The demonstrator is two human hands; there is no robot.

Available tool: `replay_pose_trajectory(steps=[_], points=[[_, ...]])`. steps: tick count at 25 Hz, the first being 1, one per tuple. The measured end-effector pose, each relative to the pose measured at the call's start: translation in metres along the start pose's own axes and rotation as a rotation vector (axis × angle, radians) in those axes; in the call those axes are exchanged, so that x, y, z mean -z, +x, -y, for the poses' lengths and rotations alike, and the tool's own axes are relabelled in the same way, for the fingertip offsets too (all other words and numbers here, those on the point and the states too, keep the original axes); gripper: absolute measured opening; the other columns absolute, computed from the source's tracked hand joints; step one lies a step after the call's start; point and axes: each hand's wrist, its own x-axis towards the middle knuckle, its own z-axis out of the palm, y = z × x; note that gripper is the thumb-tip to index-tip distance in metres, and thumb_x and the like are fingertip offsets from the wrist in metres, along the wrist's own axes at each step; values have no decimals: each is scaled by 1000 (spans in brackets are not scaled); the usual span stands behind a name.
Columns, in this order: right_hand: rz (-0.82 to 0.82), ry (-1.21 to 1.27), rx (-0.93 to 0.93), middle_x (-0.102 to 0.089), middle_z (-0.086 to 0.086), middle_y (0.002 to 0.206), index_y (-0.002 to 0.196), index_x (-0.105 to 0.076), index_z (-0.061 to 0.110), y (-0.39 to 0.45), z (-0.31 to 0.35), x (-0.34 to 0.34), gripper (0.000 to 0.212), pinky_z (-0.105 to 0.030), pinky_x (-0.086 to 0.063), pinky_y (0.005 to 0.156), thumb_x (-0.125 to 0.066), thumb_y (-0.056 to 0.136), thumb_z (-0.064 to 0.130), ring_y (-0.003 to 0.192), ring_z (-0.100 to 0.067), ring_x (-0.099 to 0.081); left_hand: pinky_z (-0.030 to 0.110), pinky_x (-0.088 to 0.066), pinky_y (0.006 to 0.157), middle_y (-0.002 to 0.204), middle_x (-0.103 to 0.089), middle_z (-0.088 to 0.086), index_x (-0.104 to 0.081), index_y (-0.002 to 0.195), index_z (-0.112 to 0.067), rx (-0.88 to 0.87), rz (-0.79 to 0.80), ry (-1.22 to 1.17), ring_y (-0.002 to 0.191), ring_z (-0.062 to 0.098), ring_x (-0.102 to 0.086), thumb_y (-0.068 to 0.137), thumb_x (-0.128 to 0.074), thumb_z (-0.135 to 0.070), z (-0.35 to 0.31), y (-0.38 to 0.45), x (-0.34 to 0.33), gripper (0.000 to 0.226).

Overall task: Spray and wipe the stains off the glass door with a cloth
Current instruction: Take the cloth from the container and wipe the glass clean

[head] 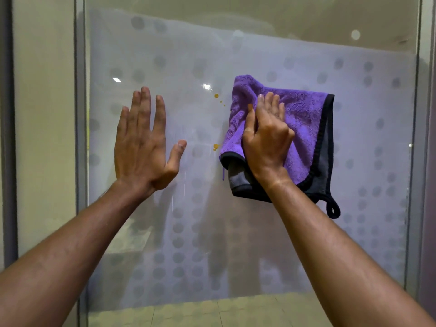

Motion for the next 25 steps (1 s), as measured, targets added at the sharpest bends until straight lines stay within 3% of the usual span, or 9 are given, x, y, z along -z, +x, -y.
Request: replay_pose_trajectory(steps=[3,7,11,15,19,25], points=[[8,28,1,-65,-26,119,111,-70,-4,8,11,-6,28,-45,-48,99,-62,90,12,115,-36,-61,45,-4,124,164,-3,19,-8,156,-7,2,8,17,153,31,0,89,-32,-56,-2,1,1,87],[43,84,149,-65,-26,119,113,-69,-5,4,19,-7,28,-47,-49,100,-63,90,8,116,-35,-61,44,-3,123,164,-1,19,-7,156,-8,6,7,21,153,30,1,89,-31,-58,-1,1,-1,87],[57,65,251,-65,-25,121,117,-67,-6,-14,2,5,28,-47,-51,98,-56,93,5,116,-35,-61,43,-3,123,164,-1,17,-7,157,-9,9,7,28,153,29,1,90,-31,-59,0,1,-1,86],[11,17,101,-65,-23,122,117,-67,-4,-13,-20,12,32,-46,-47,103,-51,93,8,117,-33,-60,44,-4,123,164,-2,18,-8,156,-8,9,18,5,153,30,0,90,-31,-57,0,-1,1,86],[-2,113,-26,-66,-23,118,110,-72,-1,14,6,-4,26,-47,-49,98,-57,91,10,114,-37,-61,44,-3,123,164,-1,18,-7,156,-8,14,16,20,153,30,1,89,-30,-57,-2,0,2,87],[41,183,248,-68,-26,112,105,-71,-7,-9,40,-9,19,-49,-53,94,-68,87,-1,107,-38,-66,43,-2,124,164,-1,19,-7,156,-8,8,20,18,153,30,1,89,-32,-58,-2,1,1,87]])
